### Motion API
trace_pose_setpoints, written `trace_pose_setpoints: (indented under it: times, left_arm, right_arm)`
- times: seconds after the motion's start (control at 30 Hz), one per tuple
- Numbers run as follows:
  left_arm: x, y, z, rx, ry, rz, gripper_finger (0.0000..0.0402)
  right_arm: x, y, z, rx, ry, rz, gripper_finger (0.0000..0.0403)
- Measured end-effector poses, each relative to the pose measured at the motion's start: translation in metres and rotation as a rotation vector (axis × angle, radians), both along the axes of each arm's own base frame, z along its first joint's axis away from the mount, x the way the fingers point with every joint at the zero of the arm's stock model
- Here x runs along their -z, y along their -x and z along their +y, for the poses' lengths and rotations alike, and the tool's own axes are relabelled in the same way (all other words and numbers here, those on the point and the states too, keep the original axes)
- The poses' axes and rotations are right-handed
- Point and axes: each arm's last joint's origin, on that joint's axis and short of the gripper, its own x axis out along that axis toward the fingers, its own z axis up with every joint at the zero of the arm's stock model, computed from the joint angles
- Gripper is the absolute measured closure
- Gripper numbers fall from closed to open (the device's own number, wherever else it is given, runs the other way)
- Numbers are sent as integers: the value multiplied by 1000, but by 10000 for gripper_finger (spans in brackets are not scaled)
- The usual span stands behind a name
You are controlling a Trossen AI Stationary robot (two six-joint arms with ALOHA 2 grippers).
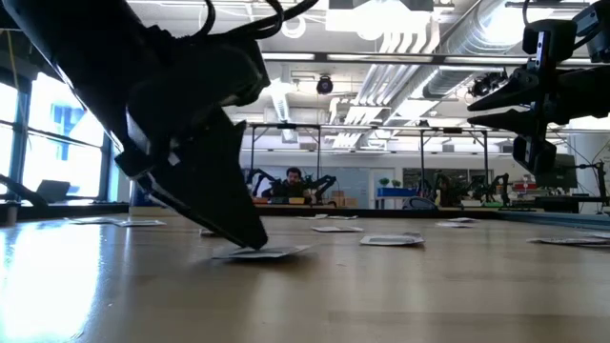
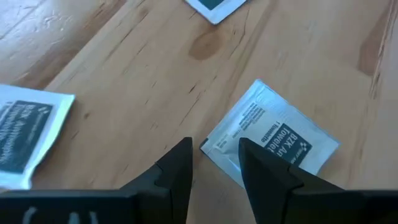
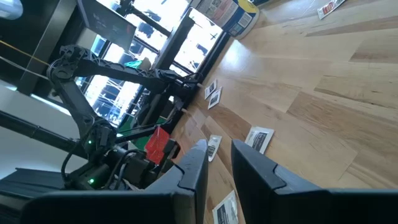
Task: Pick & Place First Aid Supplies
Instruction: Put the towelette pack into the right red bin
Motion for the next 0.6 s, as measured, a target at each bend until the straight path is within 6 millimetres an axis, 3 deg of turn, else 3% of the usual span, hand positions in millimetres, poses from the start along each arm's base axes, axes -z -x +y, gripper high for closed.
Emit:
trace_pose_setpoints:
  times: [0.27,0.53,0.6]
  left_arm:
    - [13,-1,-5,-12,-38,-17,285]
    - [17,-1,-3,-35,-72,-19,387]
    - [17,-1,-3,-39,-84,-16,395]
  right_arm:
    - [0,0,0,0,0,-1,339]
    - [0,0,0,0,0,0,339]
    - [0,0,0,0,0,0,339]
